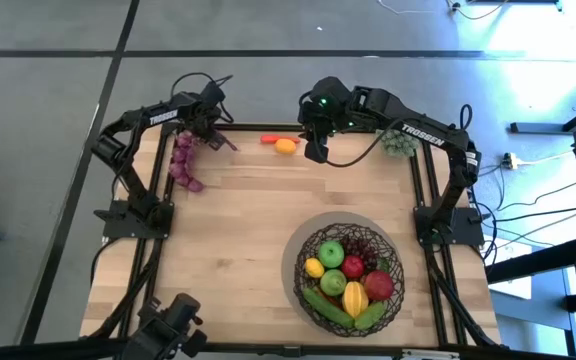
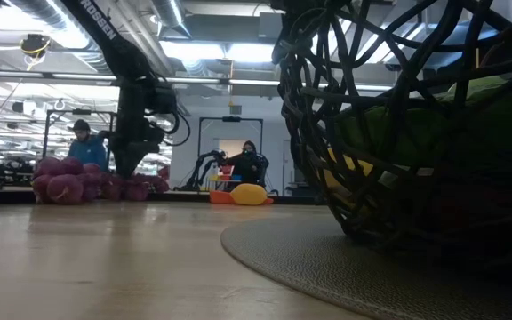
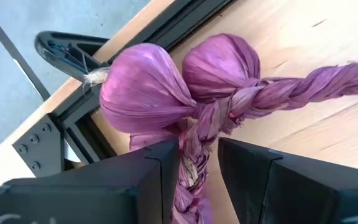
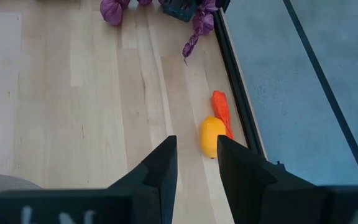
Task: Build produce basket
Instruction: Put the purple garlic into the wire basket
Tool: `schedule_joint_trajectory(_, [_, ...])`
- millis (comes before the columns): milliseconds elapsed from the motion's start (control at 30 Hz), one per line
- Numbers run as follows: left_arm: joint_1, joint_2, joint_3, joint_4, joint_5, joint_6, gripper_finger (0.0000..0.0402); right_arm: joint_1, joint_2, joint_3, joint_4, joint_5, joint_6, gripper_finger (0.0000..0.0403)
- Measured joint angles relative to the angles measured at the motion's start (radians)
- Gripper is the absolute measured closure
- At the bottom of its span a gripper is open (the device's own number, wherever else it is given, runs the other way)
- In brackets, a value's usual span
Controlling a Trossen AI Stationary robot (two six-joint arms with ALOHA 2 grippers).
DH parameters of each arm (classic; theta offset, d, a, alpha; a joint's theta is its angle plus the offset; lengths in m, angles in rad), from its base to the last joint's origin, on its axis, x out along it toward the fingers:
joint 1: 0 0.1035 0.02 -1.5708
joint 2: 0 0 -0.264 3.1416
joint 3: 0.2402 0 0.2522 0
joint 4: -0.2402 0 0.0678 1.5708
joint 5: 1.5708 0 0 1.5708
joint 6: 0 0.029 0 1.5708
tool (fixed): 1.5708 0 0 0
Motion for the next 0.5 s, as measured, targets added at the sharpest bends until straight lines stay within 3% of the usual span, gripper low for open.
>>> schedule_joint_trajectory(333, [-0.016, 0.064, 0.003, -0.006, -0.030, -0.014, 0.0301, 0.000, 0.000, 0.000, 0.000, 0.000, 0.003, 0.0292])
schedule_joint_trajectory(500, [-0.030, 0.061, 0.007, -0.009, -0.058, 0.018, 0.0347, 0.000, 0.000, 0.000, 0.002, 0.000, 0.003, 0.0292])
